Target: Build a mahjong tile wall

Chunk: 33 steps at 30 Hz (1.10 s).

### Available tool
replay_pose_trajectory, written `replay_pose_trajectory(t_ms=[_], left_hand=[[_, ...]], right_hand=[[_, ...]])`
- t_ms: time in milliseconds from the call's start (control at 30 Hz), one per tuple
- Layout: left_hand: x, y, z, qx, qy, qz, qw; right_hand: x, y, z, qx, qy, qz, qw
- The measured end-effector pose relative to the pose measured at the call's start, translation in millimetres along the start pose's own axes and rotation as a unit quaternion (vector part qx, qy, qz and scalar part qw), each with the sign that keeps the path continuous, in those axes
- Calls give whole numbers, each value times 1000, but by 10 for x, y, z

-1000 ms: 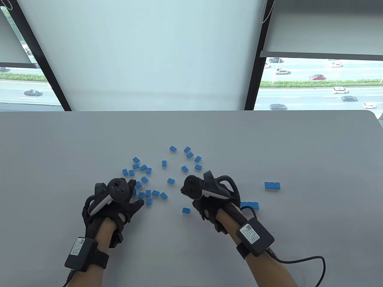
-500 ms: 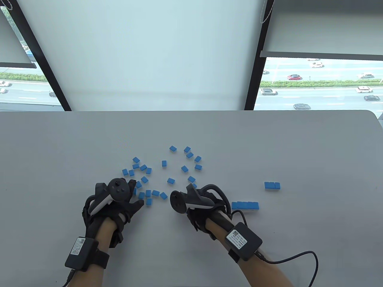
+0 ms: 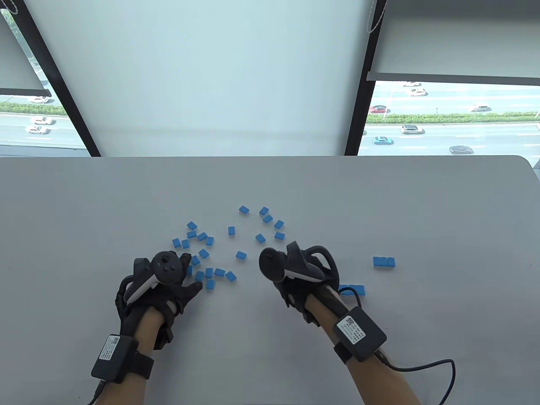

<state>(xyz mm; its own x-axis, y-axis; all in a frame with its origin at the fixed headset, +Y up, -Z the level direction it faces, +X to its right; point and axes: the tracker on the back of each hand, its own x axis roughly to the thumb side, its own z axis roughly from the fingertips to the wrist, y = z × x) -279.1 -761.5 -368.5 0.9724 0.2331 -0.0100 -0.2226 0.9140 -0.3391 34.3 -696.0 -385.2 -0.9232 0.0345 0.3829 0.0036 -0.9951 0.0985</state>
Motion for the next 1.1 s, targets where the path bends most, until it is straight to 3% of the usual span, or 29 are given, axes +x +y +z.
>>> replay_pose_trajectory(t_ms=[233, 467, 600, 767, 967, 1100], left_hand=[[-2, 1, -4, 3, -1, 0, 1000], [-3, 1, -5, 2, -1, -1, 1000], [-6, 5, -5, 3, -1, 0, 1000], [-7, 2, -6, 3, -1, 1, 1000], [-8, 1, -7, 2, -1, 1, 1000], [-8, 3, -7, 3, -1, 0, 1000]], right_hand=[[-884, -389, 157, -75, 118, -41, 989], [-1735, -442, 393, -104, 234, -76, 964], [-2111, -298, 505, -82, 296, -66, 949], [-2487, 54, 611, -9, 357, -77, 931], [-2601, 298, 635, 71, 369, -97, 922], [-2591, 344, 621, 88, 367, -91, 922]])
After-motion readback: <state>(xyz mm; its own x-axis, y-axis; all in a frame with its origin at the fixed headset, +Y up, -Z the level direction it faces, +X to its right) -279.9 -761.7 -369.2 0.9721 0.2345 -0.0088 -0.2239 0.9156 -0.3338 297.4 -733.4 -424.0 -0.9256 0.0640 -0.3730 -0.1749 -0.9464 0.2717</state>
